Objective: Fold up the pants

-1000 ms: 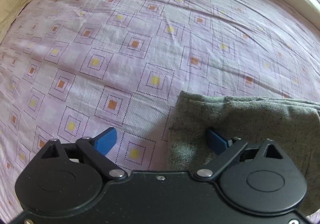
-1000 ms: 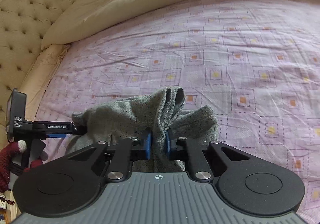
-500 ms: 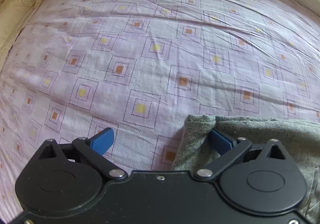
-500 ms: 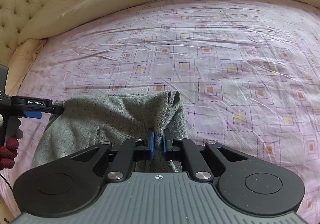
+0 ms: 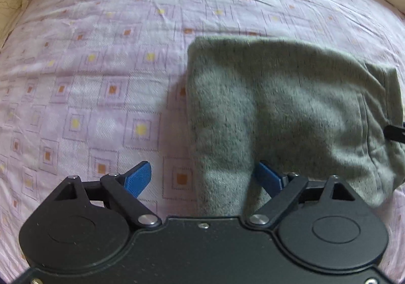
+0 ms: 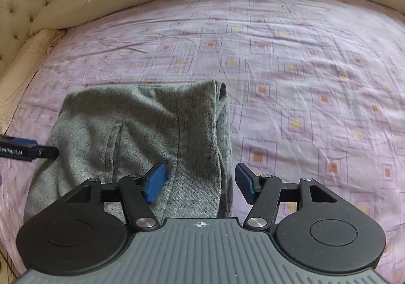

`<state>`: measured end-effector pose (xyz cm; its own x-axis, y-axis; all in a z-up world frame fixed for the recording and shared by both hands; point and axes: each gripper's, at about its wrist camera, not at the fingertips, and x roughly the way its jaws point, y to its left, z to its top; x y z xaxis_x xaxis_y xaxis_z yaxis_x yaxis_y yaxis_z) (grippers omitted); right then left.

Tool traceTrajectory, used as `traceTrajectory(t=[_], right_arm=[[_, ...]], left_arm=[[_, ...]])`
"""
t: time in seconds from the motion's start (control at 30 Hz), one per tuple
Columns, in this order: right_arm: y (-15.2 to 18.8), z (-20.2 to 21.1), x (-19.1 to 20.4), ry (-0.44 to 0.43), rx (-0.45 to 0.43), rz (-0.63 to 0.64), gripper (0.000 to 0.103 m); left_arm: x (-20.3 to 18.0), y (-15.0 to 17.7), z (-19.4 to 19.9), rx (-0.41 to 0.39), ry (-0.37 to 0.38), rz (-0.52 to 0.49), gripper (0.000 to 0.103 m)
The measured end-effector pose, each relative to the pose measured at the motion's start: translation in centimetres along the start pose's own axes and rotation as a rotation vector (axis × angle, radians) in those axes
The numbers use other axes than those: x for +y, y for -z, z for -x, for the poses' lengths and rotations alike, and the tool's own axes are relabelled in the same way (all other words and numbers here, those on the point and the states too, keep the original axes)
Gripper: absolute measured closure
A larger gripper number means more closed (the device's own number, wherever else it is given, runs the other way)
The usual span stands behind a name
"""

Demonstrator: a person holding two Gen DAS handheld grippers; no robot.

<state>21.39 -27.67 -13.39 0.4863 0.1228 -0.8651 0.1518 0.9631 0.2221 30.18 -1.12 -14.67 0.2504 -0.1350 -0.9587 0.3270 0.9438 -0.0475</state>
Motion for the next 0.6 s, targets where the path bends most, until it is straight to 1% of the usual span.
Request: traceTrajectory(t=[0.03, 0.07, 0.1, 0.2, 0.23, 0.27, 0.3, 0.37, 0.43, 0.53, 0.6], right_arm=[[0.1, -0.4, -0.2, -0.007, 0.003, -0.023, 0.039], [0.1, -0.8, -0.4, -0.021, 0.003, -0.055, 0.035], [0.1, -1.3, -0.8, -0.041, 0.009, -0.093, 0.035], [-0.2, -2.6, -1.5, -0.084, 0.027, -0.155, 0.027], [-0.2, -2.8, -1.6, -0.095, 0.021, -0.163, 0.022], [-0.3, -3.0, -1.7, -0.109, 0.014, -0.170, 0.016], [-0.4, -3.1, -1.6, -0.116, 0.014, -0.174, 0.014], [-0.5, -3.3, -1.1, -0.115, 0.018, -0.168, 0.006], [-0.5, -3.5, -0.7, -0.101, 0.022, -0.168, 0.004], [-0.8, -3.6, 0.1, -0.044, 0.049, -0.195, 0.003], [-1.3, -3.8, 0.5, -0.024, 0.091, -0.211, 0.007]], left_arm=[[-0.2, 0.1, -0.3, 0.000, -0.001, 0.007, 0.003], [-0.2, 0.1, -0.5, -0.004, -0.004, 0.017, 0.001], [-0.2, -0.2, -0.8, -0.008, 0.001, 0.025, 0.000], [0.2, -0.8, -1.6, 0.005, 0.072, 0.071, 0.000], [0.3, -1.0, -2.1, 0.015, 0.093, 0.086, 0.000], [0.4, -1.2, -2.4, 0.014, 0.104, 0.094, 0.000], [0.4, -1.3, -2.5, 0.007, 0.107, 0.095, 0.000], [0.0, -1.3, -2.5, 0.004, 0.098, 0.089, 0.000], [-0.1, -1.2, -2.5, 0.012, 0.102, 0.102, 0.000], [-0.2, -1.4, -2.6, 0.038, 0.103, 0.142, 0.000], [-0.4, -1.8, -2.7, 0.064, 0.113, 0.167, 0.003]])
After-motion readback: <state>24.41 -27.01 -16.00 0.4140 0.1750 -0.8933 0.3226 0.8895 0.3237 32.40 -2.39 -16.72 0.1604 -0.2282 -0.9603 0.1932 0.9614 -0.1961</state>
